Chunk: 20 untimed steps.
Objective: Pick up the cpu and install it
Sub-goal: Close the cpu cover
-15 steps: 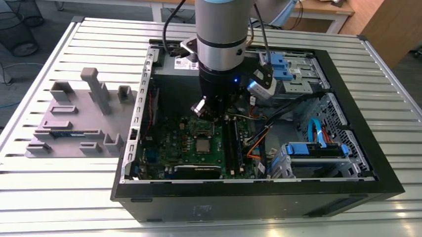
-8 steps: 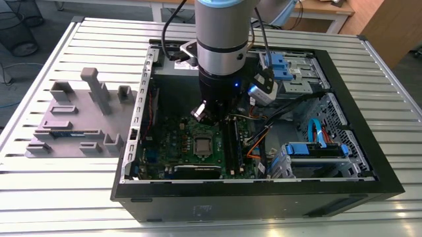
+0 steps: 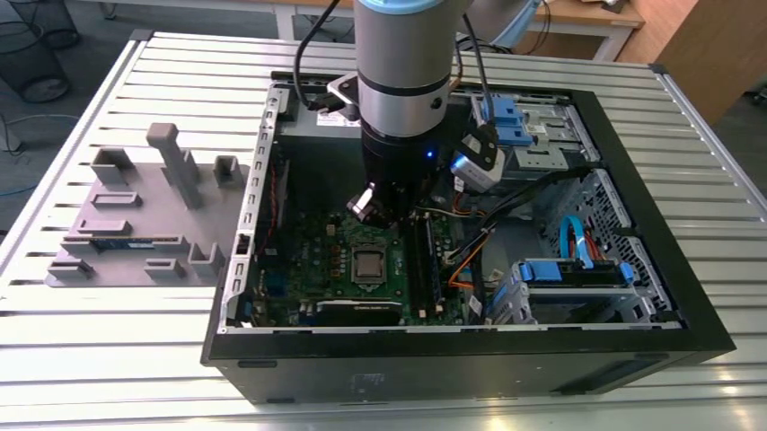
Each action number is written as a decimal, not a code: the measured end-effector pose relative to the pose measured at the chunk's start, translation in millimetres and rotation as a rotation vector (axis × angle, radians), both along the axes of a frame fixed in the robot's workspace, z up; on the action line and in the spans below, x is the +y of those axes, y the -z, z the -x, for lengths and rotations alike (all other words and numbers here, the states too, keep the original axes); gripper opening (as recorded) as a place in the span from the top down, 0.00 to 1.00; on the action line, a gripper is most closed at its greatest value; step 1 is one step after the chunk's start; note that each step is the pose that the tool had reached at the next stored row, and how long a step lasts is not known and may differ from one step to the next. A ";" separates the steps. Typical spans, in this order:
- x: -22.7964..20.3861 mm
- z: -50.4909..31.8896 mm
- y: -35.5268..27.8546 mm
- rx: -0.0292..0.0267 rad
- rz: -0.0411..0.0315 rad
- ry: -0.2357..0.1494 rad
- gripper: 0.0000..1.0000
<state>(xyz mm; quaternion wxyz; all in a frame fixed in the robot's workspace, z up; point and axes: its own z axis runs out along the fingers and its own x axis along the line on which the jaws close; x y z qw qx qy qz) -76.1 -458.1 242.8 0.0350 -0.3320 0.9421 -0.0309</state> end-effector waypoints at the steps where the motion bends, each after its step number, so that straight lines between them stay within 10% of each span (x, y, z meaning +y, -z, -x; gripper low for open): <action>1: 0.1 0.0 0.1 0.0000 0.0000 0.000 0.89; 11: 0.2 0.1 1.0 -0.0001 0.0008 0.000 0.89; 20: -0.1 1.0 3.2 0.0181 0.0247 0.003 0.89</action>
